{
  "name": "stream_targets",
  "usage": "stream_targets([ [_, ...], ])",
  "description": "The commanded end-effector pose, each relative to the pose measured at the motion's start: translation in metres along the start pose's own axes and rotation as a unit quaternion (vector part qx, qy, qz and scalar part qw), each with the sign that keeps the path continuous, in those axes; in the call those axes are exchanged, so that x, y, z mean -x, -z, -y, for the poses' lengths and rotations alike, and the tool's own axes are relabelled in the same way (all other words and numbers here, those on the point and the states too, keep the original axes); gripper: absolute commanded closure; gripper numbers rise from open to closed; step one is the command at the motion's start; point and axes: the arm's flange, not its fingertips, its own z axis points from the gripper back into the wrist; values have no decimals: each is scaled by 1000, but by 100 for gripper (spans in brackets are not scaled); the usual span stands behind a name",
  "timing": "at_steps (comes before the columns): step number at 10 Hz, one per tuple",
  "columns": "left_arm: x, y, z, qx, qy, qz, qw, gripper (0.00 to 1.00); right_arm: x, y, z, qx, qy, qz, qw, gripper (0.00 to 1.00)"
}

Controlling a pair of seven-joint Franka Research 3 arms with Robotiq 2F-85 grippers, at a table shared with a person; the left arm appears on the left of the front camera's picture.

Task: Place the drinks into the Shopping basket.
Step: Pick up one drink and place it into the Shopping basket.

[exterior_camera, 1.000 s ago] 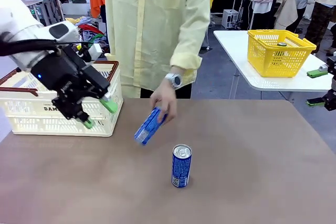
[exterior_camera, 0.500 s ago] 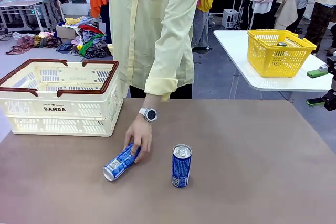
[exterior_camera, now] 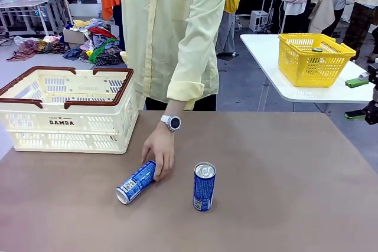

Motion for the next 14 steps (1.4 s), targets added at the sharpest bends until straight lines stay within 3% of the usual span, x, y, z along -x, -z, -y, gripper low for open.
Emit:
stream_targets([
  [1,-15,15,23,-6,-2,-7,1000,0,1,-2,-2,5,-4,-6,1000,0],
  [3,-31,35,70,-9,18,-8,1000,0,1,-2,-2,5,-4,-6,1000,0],
  [4,-45,66,108,-32,-11,-27,999,0,1,-2,-2,5,-4,-6,1000,0],
  [7,-57,163,202,-76,-7,-83,994,0,1,-2,-2,5,-4,-6,1000,0],
  [9,-54,245,258,-167,9,-89,982,0,1,-2,-2,5,-4,-6,1000,0],
  [12,-41,360,317,-253,52,-98,961,0,1,-2,-2,5,-4,-6,1000,0],
  [14,-39,437,337,-332,59,-58,939,0,1,-2,-2,5,-4,-6,1000,0],
])
